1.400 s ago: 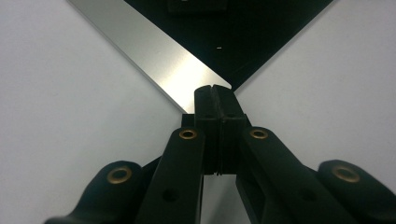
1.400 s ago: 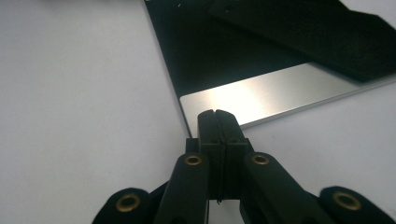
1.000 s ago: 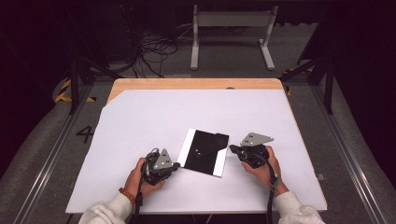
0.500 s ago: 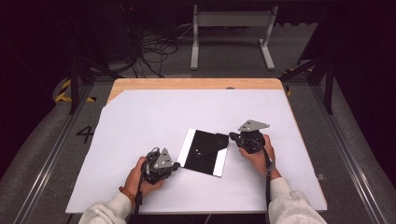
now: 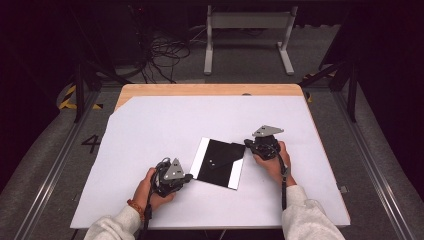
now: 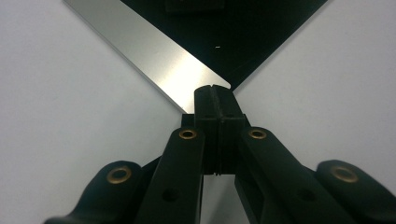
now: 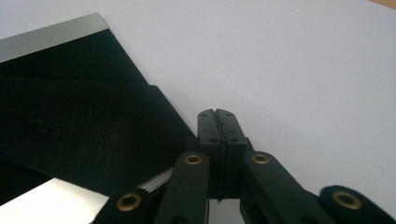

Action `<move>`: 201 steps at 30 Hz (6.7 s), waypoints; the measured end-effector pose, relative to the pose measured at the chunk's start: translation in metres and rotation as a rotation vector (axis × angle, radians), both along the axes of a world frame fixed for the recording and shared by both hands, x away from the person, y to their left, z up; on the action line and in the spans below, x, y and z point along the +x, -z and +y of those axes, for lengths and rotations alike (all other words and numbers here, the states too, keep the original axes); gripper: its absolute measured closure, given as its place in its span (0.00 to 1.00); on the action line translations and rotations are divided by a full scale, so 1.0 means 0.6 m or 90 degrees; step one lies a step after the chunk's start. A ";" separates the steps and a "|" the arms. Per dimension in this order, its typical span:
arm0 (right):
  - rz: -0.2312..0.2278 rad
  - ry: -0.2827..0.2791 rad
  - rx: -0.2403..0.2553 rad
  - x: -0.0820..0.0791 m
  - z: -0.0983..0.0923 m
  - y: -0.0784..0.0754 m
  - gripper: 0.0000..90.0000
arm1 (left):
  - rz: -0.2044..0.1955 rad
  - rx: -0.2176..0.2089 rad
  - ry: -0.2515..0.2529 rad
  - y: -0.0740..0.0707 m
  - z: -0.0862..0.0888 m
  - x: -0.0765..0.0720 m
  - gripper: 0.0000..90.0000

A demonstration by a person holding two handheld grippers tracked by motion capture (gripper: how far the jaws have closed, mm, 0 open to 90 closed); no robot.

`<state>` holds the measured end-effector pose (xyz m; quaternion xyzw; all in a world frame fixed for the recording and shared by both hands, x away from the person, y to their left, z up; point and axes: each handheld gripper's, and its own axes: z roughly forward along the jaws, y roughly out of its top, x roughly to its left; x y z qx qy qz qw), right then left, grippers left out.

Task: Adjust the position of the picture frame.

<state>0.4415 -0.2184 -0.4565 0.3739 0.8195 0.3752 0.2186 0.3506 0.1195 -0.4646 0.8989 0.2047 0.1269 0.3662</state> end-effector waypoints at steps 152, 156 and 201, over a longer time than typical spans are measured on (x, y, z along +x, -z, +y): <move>0.085 -0.123 0.016 -0.224 -0.024 0.001 0.98 | 0.000 -0.012 -0.006 -0.001 -0.042 0.068 0.93; 0.087 -0.126 0.020 -0.222 -0.026 0.002 0.98 | 0.003 -0.020 -0.019 0.001 -0.044 0.075 0.95; 0.094 -0.148 -0.051 -0.234 -0.033 -0.039 0.92 | -0.055 -0.056 -0.042 -0.026 0.147 -0.083 0.67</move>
